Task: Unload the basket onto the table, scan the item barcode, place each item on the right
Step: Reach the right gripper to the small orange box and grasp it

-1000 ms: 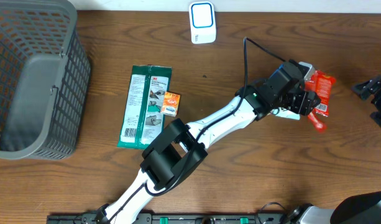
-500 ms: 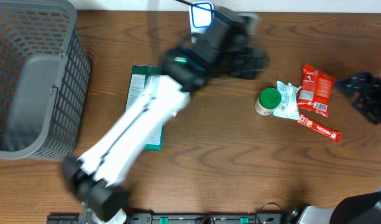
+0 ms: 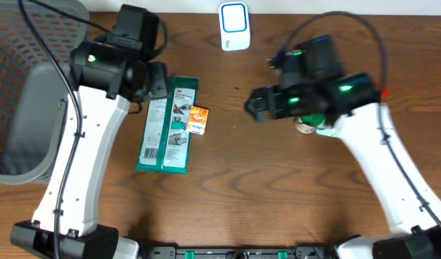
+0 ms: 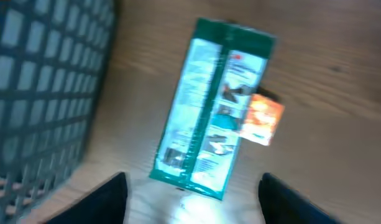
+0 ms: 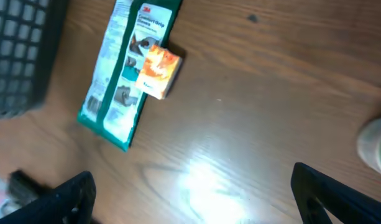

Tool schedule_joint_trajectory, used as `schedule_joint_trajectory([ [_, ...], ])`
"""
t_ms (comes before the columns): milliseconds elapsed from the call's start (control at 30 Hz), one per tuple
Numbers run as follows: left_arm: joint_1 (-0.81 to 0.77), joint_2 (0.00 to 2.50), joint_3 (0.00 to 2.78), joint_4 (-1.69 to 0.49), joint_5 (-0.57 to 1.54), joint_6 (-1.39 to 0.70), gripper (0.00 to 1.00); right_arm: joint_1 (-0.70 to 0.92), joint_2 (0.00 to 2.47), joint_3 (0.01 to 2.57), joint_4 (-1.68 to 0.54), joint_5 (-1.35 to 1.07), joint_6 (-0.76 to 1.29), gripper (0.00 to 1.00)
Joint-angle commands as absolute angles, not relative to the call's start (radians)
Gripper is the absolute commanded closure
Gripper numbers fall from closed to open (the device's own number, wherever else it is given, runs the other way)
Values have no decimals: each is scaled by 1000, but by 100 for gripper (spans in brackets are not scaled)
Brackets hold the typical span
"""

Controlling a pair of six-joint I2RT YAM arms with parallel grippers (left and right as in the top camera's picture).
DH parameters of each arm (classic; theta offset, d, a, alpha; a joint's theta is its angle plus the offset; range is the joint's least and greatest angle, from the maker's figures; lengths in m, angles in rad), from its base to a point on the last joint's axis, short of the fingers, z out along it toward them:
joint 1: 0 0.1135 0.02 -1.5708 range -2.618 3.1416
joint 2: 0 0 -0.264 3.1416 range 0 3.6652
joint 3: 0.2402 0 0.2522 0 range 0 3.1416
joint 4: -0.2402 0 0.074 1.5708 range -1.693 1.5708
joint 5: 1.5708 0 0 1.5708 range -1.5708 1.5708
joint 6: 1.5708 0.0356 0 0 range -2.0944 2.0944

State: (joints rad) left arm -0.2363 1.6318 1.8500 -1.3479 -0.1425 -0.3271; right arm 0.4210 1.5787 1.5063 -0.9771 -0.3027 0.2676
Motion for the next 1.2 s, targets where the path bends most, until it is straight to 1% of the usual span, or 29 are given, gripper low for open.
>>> schedule_joint_trajectory([
  [0, -190, 1650, 1751, -1298, -153, -315, 56, 543, 1662, 1517, -935, -162, 408, 4],
  [67, -186, 1650, 1673, -1228, -97, -310, 68, 586, 1723, 1517, -909, -164, 430, 6],
  [133, -189, 1650, 1575, -1112, -19, -279, 75, 610, 1792, 1517, -871, -204, 430, 9],
  [167, -189, 1650, 1535, -1062, 14, -255, 75, 616, 1824, 1517, -850, -236, 430, 12],
  [233, -181, 1652, 1448, -963, 15, -248, 75, 617, 1886, 1517, -793, -323, 430, 25],
  [300, -166, 1657, 1424, -939, 15, -248, 75, 617, 1910, 1517, -761, -322, 430, 47],
  [333, -157, 1662, 1422, -936, 15, -248, 75, 616, 1921, 1517, -740, -320, 431, 55],
  [400, -138, 1673, 1422, -937, 15, -252, 74, 616, 1940, 1517, -688, -319, 444, 54],
  [433, -127, 1679, 1422, -937, 16, -258, 72, 617, 1953, 1517, -656, -320, 462, 49],
  [467, -122, 1684, 1422, -937, 16, -259, 72, 620, 1963, 1517, -631, -324, 468, 48],
  [533, -116, 1698, 1421, -939, 16, -259, 71, 628, 1986, 1517, -582, -323, 489, 50],
  [567, -116, 1711, 1421, -940, 16, -259, 71, 632, 2003, 1517, -553, -324, 529, 55],
  [733, -116, 1736, 1421, -940, 16, -259, 71, 650, 2056, 1517, -463, -323, 546, 57],
  [800, -116, 1737, 1421, -940, 16, -259, 71, 653, 2080, 1517, -449, -314, 559, 62],
  [967, -116, 1738, 1421, -940, 16, -259, 71, 653, 2125, 1516, -457, -267, 676, 62],
  [1067, -116, 1738, 1421, -941, 16, -259, 71, 646, 2133, 1515, -472, -288, 684, 63],
  [1167, -116, 1738, 1421, -940, 16, -259, 71, 632, 2133, 1515, -482, -334, 688, 60],
])
